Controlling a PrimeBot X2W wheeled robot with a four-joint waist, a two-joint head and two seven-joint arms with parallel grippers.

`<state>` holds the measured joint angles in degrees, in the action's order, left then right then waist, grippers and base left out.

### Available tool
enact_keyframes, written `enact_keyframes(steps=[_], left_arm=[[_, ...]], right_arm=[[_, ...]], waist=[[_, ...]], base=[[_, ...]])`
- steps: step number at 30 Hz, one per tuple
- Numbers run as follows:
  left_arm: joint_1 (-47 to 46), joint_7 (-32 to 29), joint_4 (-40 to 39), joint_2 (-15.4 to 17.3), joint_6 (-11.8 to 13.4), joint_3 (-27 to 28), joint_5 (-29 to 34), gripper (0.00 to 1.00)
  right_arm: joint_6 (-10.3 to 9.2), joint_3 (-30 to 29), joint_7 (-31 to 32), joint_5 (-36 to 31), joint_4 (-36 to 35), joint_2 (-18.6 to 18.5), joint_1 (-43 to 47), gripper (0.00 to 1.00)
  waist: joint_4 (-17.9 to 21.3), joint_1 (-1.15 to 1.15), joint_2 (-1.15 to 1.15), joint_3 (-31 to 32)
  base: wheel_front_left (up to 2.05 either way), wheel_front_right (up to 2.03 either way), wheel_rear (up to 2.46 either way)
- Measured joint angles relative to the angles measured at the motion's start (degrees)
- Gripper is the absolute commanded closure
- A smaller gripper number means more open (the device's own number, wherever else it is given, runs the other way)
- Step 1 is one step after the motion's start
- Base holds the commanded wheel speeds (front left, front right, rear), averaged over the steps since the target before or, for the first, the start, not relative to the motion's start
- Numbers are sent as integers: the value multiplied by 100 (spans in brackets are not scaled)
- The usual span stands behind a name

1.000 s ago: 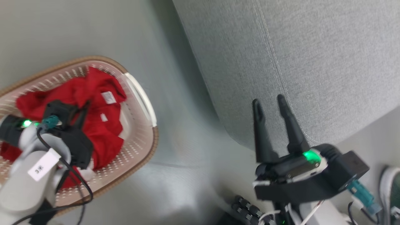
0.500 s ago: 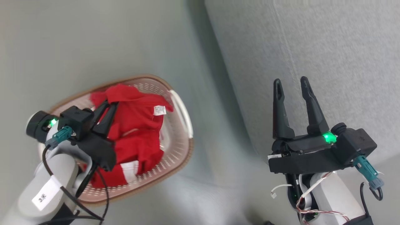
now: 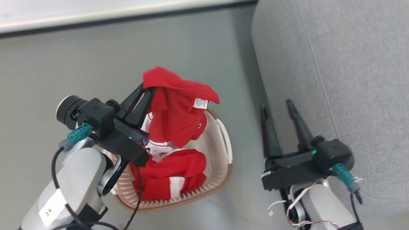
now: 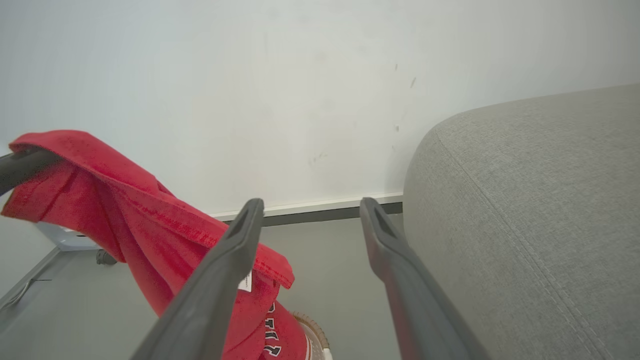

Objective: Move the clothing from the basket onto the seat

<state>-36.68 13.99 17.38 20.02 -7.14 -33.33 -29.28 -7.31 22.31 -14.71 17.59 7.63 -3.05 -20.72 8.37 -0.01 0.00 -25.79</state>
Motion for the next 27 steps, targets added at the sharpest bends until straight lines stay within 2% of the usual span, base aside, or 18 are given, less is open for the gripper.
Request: enact_keyframes(steps=[6,10,17,24,27], left_arm=[[-117,30,-382,-91,0,24,-187,100],[-352,31,-446,-270,0,27,-187,100],[-446,31,-497,-530,15,25,-189,100],[-524,-103,-622,-633,118,-24,-189,100],[-524,-155,-673,-654,155,-54,-189,100]], right_arm=[[0,309,0,87,320,-2,12,0],[12,581,0,182,565,-12,49,0],[202,826,1,386,800,-16,332,0],[432,1178,1,505,976,-18,397,0],[458,1228,1,519,1049,-18,397,0]], waist=[[-282,-1,0,540],[-410,0,0,901],[-530,0,0,1513],[-568,0,0,1993],[-570,0,0,2059]], base=[[0,0,0],[0,0,0],[0,0,0],[0,0,0],[0,0,0]])
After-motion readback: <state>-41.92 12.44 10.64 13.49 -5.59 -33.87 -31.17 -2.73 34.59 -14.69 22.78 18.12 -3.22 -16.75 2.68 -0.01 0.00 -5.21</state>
